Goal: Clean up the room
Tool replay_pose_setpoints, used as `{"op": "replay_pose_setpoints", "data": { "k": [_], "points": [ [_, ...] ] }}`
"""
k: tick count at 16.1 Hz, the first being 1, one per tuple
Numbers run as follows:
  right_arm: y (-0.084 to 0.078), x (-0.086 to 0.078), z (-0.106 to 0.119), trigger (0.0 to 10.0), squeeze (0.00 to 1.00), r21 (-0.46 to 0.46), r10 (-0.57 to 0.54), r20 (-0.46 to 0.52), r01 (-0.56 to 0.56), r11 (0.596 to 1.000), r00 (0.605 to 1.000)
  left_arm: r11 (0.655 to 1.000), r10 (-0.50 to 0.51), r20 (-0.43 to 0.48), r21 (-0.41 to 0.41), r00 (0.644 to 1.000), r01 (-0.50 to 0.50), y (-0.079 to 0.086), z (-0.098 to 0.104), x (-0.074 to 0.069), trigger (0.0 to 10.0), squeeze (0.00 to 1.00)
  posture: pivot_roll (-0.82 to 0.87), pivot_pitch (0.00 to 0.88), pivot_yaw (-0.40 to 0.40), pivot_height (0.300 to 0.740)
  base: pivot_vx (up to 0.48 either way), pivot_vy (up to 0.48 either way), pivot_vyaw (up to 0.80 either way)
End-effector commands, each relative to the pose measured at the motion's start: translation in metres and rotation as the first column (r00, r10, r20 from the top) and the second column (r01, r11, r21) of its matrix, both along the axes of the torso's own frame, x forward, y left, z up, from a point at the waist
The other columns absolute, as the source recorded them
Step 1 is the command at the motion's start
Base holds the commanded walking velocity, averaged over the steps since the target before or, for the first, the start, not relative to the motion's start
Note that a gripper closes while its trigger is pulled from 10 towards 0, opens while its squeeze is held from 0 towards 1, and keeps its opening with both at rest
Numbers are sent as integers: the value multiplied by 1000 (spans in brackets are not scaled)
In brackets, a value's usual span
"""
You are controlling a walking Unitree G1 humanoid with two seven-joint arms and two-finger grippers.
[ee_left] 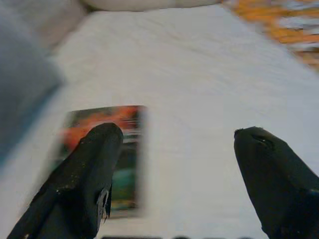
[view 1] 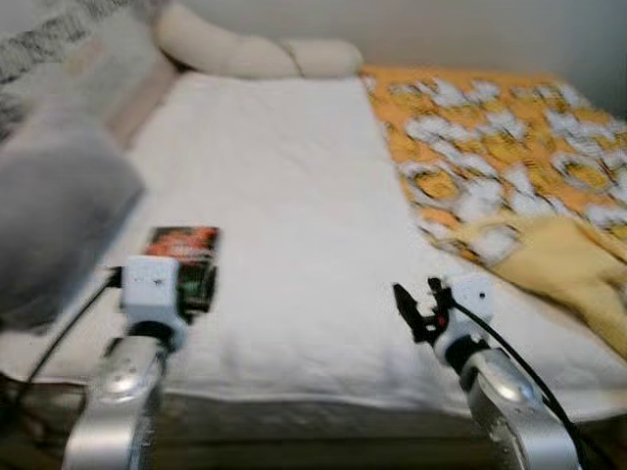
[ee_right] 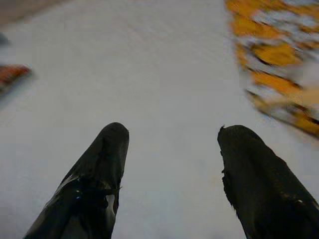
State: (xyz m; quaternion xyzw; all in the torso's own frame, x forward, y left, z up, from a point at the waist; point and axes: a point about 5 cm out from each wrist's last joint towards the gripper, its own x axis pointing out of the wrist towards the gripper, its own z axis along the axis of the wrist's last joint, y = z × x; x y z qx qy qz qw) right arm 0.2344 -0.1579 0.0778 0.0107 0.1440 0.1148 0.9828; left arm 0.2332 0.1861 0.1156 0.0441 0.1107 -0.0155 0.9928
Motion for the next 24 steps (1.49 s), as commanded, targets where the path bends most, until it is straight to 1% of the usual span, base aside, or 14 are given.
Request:
{"op": "replay_pose_setpoints", "data": {
  "k": [1, 4, 12, 15, 24],
  "points": [
    [-1, 4, 5, 10000, 0, -10, -7, 24, 7, 1000, 1000, 1000, -7, 7, 10, 1000, 7, 0, 3, 2, 10000, 12, -78, 0, -37, 740, 0, -435, 0],
    [-4, 4, 2, 10000, 0, -11, -28, 13, 28, 1000, 1000, 1000, -13, 5, 15, 1000, 13, 0, 2, 2, 10000, 8, -85, 0, -33, 740, 0, -436, 0],
    [-6, 10, 3, 10000, 0, -29, -40, 22, 40, 999, 999, 999, -31, 6, 24, 1000, 31, -2, 3, 6, 10000, 8, -83, 0, -33, 740, 0, -434, 0],
    [-7, 9, -1, 10000, 0, -17, -66, 8, 66, 998, 998, 999, -33, 6, 28, 999, 32, -2, 3, 6, 10000, 8, -87, 0, -29, 740, 0, -434, 0],
    [-7, 10, 0, 10000, 0, -18, -63, 10, 63, 998, 998, 999, -35, 6, 29, 999, 35, -2, 3, 6, 10000, 4, -86, 0, -31, 740, 0, -435, 0]
  ]
}}
